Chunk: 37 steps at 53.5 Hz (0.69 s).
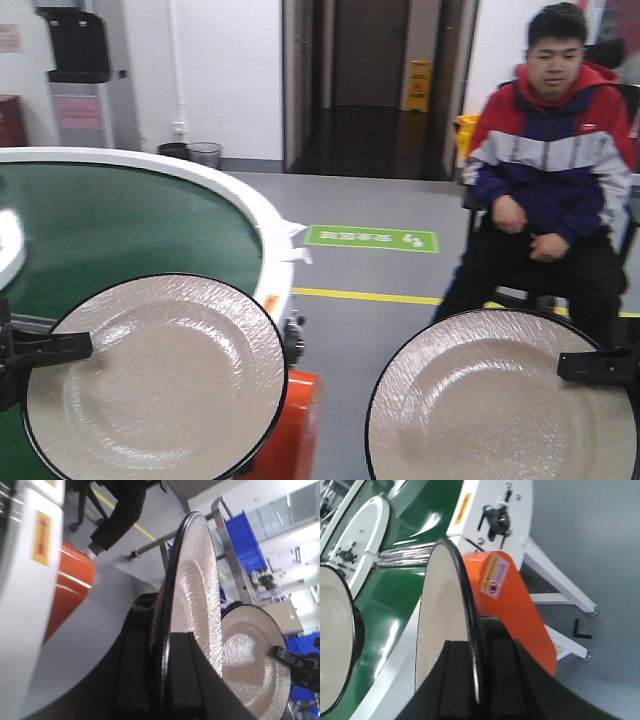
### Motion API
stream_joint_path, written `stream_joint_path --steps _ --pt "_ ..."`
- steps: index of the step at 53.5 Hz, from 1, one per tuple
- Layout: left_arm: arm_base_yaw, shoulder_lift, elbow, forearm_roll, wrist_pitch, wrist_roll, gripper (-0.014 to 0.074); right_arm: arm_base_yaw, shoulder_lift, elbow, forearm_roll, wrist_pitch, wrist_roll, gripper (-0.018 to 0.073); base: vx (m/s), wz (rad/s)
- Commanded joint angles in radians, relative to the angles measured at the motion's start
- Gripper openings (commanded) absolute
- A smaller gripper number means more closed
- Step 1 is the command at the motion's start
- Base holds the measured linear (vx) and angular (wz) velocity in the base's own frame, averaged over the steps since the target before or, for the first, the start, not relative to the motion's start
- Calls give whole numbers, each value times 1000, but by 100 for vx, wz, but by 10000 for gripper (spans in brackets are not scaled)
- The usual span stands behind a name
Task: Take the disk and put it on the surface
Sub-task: 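Hold both plates while the base drives to the steel table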
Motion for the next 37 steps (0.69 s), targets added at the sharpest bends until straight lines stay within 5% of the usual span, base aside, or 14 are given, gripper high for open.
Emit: stream_joint_path --steps 1,37 --pt "-2 -43 -26 -137 97 -15 -4 -6 -35 -34 117 8 5 -9 -5 -48" --pt "-2 -43 -26 -137 98 -15 -4 -6 -35 -34 117 8 5 -9 9 -56"
